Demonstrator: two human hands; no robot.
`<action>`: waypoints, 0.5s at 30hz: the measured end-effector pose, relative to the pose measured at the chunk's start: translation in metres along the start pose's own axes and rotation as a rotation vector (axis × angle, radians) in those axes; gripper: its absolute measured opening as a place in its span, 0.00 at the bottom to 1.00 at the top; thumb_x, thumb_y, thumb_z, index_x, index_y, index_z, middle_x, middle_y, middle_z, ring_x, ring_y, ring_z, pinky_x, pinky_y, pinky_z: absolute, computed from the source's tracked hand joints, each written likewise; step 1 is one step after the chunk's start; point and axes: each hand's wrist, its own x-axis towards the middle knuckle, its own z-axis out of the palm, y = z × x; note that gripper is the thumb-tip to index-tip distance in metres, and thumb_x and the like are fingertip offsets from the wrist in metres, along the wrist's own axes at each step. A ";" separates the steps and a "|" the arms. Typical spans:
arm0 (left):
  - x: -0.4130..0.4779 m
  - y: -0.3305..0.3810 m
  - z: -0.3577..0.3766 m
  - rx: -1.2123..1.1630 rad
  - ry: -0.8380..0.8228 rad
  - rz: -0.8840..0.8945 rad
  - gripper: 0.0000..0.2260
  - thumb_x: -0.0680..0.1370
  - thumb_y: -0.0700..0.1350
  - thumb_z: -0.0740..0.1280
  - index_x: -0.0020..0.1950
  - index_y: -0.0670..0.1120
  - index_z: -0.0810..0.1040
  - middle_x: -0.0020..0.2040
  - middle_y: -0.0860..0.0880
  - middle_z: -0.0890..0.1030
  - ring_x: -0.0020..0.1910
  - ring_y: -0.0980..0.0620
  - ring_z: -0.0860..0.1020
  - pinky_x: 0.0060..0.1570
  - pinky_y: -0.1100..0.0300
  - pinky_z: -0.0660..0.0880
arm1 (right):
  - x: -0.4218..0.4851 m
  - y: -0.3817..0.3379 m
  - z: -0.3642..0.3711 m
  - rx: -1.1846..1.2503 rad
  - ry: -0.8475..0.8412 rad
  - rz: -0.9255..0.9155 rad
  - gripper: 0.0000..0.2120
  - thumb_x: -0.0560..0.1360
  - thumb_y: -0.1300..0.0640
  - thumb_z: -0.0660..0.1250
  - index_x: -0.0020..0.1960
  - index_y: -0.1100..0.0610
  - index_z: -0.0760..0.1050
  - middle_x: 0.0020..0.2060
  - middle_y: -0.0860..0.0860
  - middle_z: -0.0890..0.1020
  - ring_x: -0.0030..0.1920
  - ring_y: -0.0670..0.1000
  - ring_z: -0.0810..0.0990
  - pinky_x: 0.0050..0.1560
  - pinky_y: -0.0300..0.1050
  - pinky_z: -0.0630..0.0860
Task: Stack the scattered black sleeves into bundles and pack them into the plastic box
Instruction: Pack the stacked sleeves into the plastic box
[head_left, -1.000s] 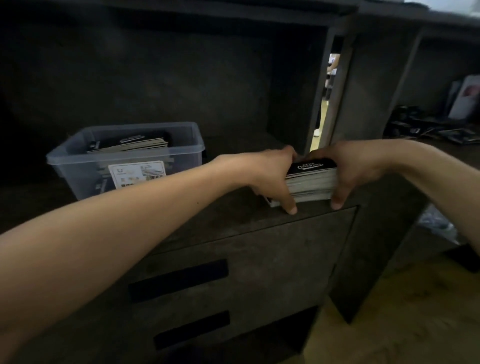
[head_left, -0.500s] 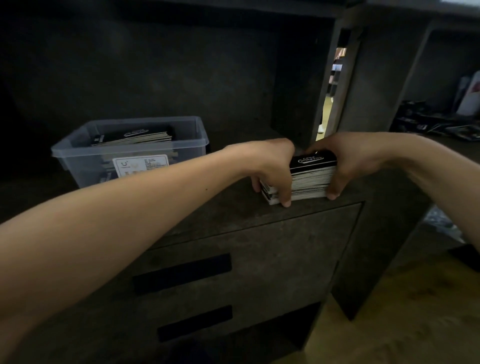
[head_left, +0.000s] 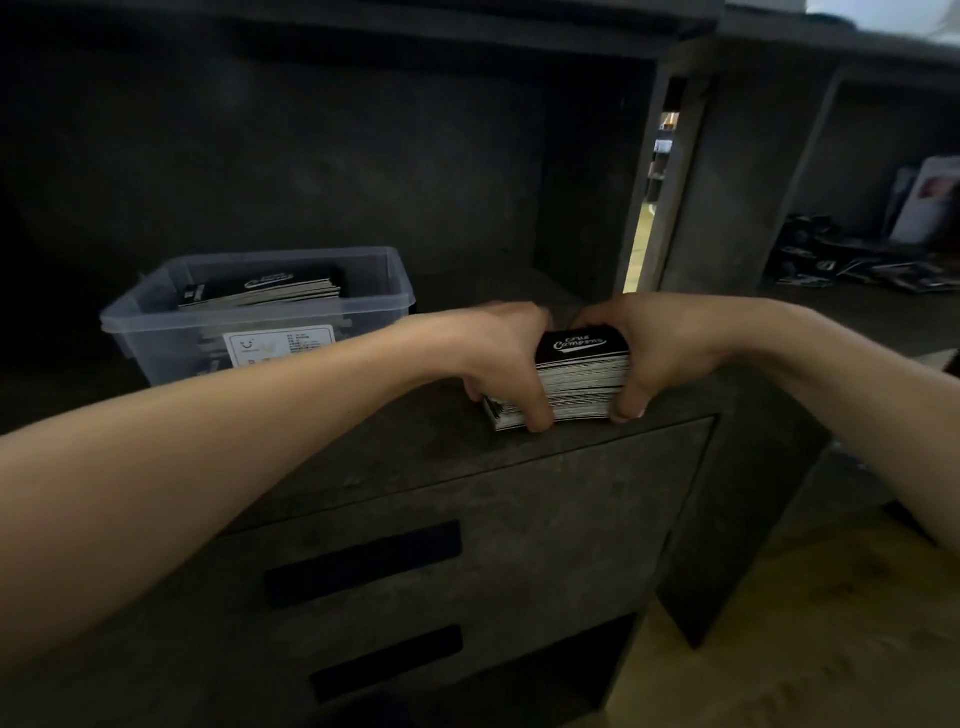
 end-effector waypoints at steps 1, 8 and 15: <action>-0.001 -0.002 0.000 0.019 0.000 -0.010 0.34 0.61 0.52 0.82 0.61 0.55 0.70 0.53 0.54 0.76 0.49 0.54 0.78 0.46 0.55 0.83 | 0.001 -0.003 0.000 0.008 0.004 -0.006 0.35 0.60 0.57 0.82 0.61 0.44 0.70 0.51 0.42 0.79 0.51 0.42 0.77 0.48 0.35 0.74; -0.018 -0.007 -0.015 0.062 0.032 0.000 0.34 0.59 0.54 0.82 0.60 0.55 0.69 0.52 0.56 0.76 0.49 0.55 0.77 0.47 0.52 0.83 | 0.002 -0.014 -0.007 0.015 0.054 -0.055 0.35 0.60 0.56 0.83 0.61 0.44 0.70 0.50 0.43 0.79 0.50 0.42 0.77 0.43 0.35 0.75; -0.042 -0.001 -0.060 0.091 0.194 0.016 0.32 0.62 0.51 0.81 0.63 0.55 0.71 0.51 0.56 0.77 0.48 0.56 0.77 0.45 0.57 0.80 | -0.013 -0.031 -0.046 -0.064 0.240 -0.125 0.34 0.60 0.54 0.82 0.61 0.46 0.71 0.49 0.43 0.77 0.47 0.43 0.77 0.42 0.39 0.77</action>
